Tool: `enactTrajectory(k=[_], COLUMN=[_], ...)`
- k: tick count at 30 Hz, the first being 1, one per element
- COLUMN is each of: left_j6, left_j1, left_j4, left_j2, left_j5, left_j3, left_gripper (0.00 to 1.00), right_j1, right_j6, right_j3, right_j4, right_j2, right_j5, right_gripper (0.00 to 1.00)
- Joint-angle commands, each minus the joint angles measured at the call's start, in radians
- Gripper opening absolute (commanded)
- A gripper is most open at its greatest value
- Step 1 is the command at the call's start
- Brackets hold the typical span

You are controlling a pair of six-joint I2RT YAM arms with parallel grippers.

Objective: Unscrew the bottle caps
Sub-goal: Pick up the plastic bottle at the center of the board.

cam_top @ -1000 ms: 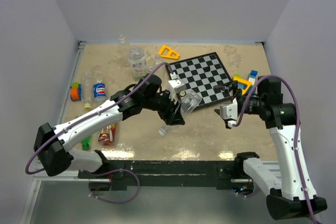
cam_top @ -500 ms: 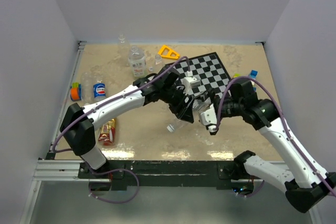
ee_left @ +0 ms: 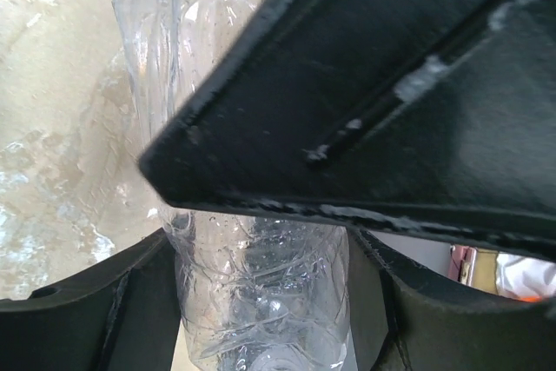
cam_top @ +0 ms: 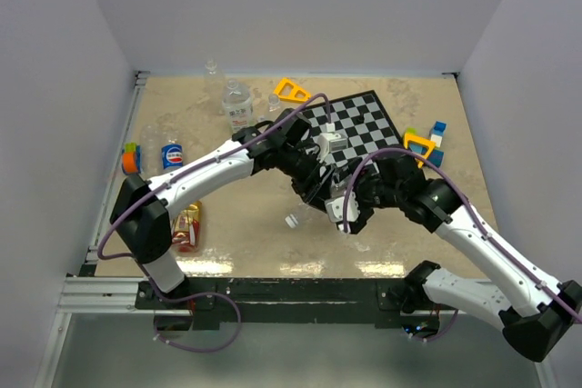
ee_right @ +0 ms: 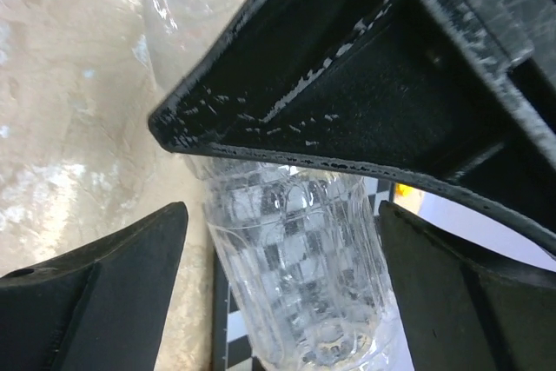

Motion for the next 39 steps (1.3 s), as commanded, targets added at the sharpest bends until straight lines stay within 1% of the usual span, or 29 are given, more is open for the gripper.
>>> enactTrajectory(k=[1, 3, 6, 8, 10, 12, 13, 14, 16, 20, 24, 28, 31, 32, 36, 39], left_j6=[0.047, 0.047, 0.04, 0.03, 0.008, -0.019, -0.033, -0.044, -0.065, -0.104, -0.093, -0.055, -0.049, -0.052, -0.081, -0.131], left_j1=[-0.032, -0.032, -0.032, -0.031, -0.031, -0.023, -0.018, -0.014, -0.006, 0.006, 0.022, 0.022, 0.023, 0.022, 0.023, 0.023], left_j4=[0.021, 0.022, 0.024, 0.025, 0.042, 0.083, 0.103, 0.116, 0.149, 0.189, 0.18, 0.168, 0.165, 0.171, 0.208, 0.275], left_j2=[0.006, 0.006, 0.002, -0.01, -0.041, -0.082, -0.104, -0.128, -0.168, -0.248, -0.352, -0.464, -0.561, -0.596, -0.754, -0.871], left_j5=[0.143, 0.159, 0.168, 0.147, 0.113, 0.084, 0.064, 0.049, 0.027, -0.085, -0.241, -0.414, -0.549, -0.592, -0.718, -0.716], left_j3=[0.07, 0.072, 0.067, 0.057, 0.026, -0.018, -0.044, -0.061, -0.1, -0.157, -0.203, -0.252, -0.301, -0.319, -0.399, -0.505], left_gripper=[0.04, 0.05, 0.07, 0.16, 0.32, 0.46, 0.52, 0.57, 0.62, 0.73, 0.77, 0.81, 0.94, 1.0, 1.0, 1.0], right_j1=[0.029, 0.036, 0.041, 0.042, 0.042, 0.042, 0.042, 0.042, 0.042, 0.042, 0.042, 0.041, 0.016, 0.006, -0.05, -0.121], right_j6=[-0.005, -0.019, -0.053, -0.077, -0.106, -0.107, -0.108, -0.107, -0.102, -0.081, -0.029, 0.048, 0.09, 0.102, 0.151, 0.2], right_j3=[-0.056, -0.073, -0.08, -0.082, -0.082, -0.088, -0.094, -0.103, -0.12, -0.146, -0.162, -0.174, -0.189, -0.192, -0.203, -0.203], right_j4=[0.147, 0.164, 0.155, 0.133, 0.106, 0.096, 0.096, 0.098, 0.101, 0.11, 0.119, 0.142, 0.172, 0.178, 0.219, 0.257], right_j2=[0.005, -0.003, -0.007, -0.017, -0.029, -0.04, -0.046, -0.049, -0.049, -0.06, -0.076, -0.092, -0.099, -0.099, -0.092, -0.069], right_j5=[0.122, 0.138, 0.141, 0.126, 0.093, 0.057, 0.047, 0.037, 0.017, -0.02, -0.052, -0.123, -0.173, -0.186, -0.227, -0.287], right_gripper=[0.87, 0.78, 0.61, 0.54, 0.44, 0.26, 0.2, 0.18, 0.17, 0.15, 0.14, 0.14, 0.14, 0.13, 0.14, 0.13])
